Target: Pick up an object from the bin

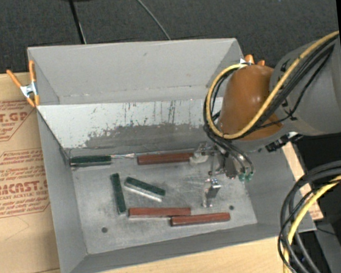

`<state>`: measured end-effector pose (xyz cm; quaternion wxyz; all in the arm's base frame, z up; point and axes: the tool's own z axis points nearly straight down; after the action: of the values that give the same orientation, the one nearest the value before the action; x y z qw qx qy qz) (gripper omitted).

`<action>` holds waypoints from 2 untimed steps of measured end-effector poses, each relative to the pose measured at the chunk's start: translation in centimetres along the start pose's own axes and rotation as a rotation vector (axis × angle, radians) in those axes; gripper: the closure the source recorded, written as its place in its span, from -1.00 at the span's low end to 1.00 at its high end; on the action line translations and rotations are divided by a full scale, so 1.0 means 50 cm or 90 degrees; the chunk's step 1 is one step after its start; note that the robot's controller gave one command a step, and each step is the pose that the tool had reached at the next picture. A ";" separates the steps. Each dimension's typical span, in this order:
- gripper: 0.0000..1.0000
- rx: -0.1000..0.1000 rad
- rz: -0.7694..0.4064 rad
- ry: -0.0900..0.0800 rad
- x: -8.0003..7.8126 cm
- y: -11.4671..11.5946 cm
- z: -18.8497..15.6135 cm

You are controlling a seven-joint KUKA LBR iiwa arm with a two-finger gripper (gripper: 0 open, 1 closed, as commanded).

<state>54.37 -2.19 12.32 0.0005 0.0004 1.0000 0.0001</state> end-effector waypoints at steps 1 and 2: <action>-1.00 0.000 -0.059 0.000 0.038 0.026 0.082; 1.00 0.007 0.003 -0.002 0.107 0.094 0.088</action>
Offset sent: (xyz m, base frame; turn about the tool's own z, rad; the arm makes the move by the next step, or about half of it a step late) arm -0.0576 0.0540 -0.0532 0.0011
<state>49.03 2.51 7.90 0.0018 0.0027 1.0000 -0.0051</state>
